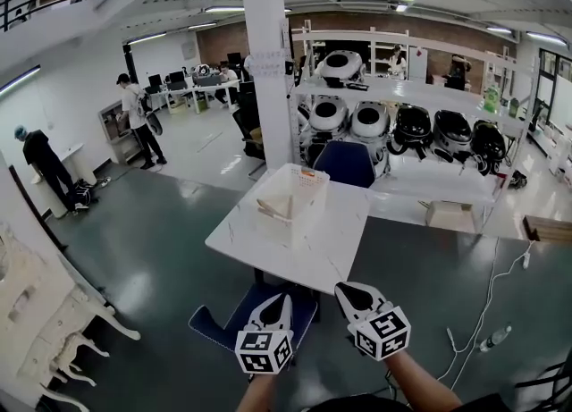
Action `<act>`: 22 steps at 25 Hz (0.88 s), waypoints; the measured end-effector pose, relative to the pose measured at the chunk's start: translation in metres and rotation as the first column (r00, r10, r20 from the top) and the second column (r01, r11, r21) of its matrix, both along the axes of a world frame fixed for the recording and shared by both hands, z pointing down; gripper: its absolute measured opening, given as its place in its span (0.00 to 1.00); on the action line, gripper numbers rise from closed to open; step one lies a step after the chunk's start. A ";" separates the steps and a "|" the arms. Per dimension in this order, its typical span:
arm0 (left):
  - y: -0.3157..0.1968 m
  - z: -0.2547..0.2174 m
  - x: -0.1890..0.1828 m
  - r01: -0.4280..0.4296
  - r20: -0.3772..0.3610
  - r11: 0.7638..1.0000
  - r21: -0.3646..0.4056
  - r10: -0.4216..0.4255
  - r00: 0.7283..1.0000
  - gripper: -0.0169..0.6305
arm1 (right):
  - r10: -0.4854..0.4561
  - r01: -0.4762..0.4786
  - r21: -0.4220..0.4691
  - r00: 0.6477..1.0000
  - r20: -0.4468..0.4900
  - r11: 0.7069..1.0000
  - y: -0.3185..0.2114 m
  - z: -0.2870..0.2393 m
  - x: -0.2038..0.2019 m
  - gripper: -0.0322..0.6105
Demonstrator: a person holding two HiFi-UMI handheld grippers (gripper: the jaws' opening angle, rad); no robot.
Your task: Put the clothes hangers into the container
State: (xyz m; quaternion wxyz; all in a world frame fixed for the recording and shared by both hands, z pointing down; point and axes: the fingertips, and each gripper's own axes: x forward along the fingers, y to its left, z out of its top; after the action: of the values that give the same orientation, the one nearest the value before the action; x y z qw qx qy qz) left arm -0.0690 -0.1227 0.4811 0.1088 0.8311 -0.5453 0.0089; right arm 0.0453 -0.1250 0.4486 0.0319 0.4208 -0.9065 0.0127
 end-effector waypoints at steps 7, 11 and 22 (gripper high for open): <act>-0.004 -0.014 0.015 0.016 0.012 0.999 0.028 -0.016 1.000 0.03 | -0.016 0.016 0.002 1.000 0.003 1.000 -0.008 -0.006 0.012 0.08; -0.003 -0.016 0.020 0.028 0.012 0.999 0.025 -0.028 1.000 0.03 | -0.024 0.024 -0.006 1.000 0.001 1.000 -0.007 -0.006 0.018 0.08; 0.000 -0.010 0.037 0.037 -0.003 0.999 0.012 -0.037 0.999 0.03 | -0.026 0.026 0.003 1.000 -0.010 1.000 -0.004 -0.002 0.035 0.08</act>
State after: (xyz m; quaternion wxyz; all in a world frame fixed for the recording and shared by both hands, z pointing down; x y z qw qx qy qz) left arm -0.0321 -0.1223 0.4707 0.1046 0.8216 -0.5603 0.0025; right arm 0.0808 -0.1295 0.4462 0.0360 0.4092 -0.9117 0.0090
